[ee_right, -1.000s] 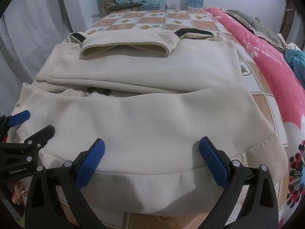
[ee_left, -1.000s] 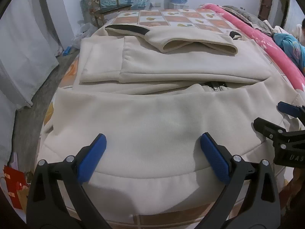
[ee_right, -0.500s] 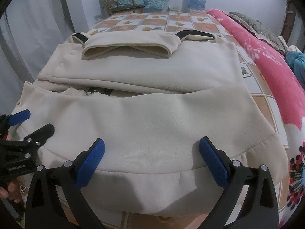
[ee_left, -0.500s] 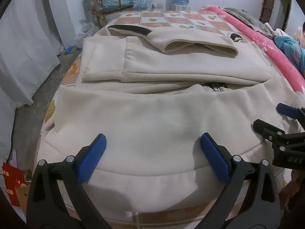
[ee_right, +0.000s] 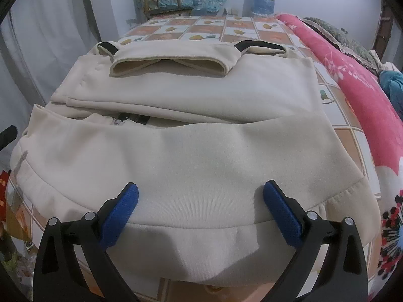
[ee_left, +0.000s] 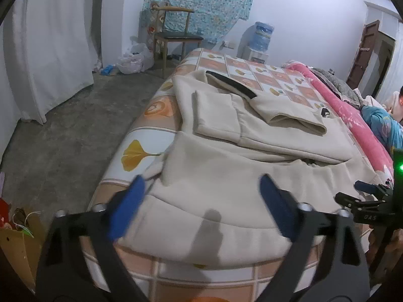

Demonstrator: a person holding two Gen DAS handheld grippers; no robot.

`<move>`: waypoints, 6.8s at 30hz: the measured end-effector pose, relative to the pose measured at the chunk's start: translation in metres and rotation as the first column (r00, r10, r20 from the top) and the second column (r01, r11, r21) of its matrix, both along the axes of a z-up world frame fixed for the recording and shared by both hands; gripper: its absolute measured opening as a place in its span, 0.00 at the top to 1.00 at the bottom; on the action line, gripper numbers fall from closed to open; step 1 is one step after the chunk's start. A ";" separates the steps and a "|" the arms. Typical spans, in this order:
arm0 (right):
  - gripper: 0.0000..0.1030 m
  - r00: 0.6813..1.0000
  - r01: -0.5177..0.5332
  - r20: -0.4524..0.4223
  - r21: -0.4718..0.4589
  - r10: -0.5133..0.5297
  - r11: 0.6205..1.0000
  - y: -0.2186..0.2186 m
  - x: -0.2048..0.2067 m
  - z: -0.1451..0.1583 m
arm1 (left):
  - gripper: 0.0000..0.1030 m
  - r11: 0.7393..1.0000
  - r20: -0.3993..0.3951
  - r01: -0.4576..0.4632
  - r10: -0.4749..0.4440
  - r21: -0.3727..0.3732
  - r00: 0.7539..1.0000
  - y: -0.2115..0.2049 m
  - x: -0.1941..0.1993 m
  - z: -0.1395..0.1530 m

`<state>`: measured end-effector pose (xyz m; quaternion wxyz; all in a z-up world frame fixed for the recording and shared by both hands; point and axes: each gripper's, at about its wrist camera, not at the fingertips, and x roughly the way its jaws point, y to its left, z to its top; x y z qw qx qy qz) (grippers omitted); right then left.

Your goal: Fold large clothes

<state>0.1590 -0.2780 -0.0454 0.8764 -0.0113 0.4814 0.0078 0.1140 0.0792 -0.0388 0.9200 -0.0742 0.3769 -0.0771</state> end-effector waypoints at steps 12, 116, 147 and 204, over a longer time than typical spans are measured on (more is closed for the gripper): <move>0.06 1.000 0.002 -0.020 -0.009 -0.002 1.000 0.002 0.002 0.000 | 0.46 1.000 -0.130 -0.019 0.017 -0.017 0.991 0.021 0.029 -0.031; 0.78 0.998 0.044 -0.041 -0.089 -0.048 0.995 -0.109 0.009 0.027 | 0.71 0.922 -0.089 0.043 -0.010 0.384 0.996 -0.044 0.021 -0.026; 0.90 0.998 0.056 0.040 -0.094 -0.052 0.994 -0.106 -0.008 0.049 | 0.84 0.934 0.012 0.040 -0.048 0.355 0.999 -0.036 0.001 -0.010; 0.38 0.995 -0.022 -0.091 0.074 0.029 0.997 -0.125 0.127 0.027 | 0.48 0.973 -0.122 0.207 -0.194 0.103 0.973 -0.036 0.137 -0.003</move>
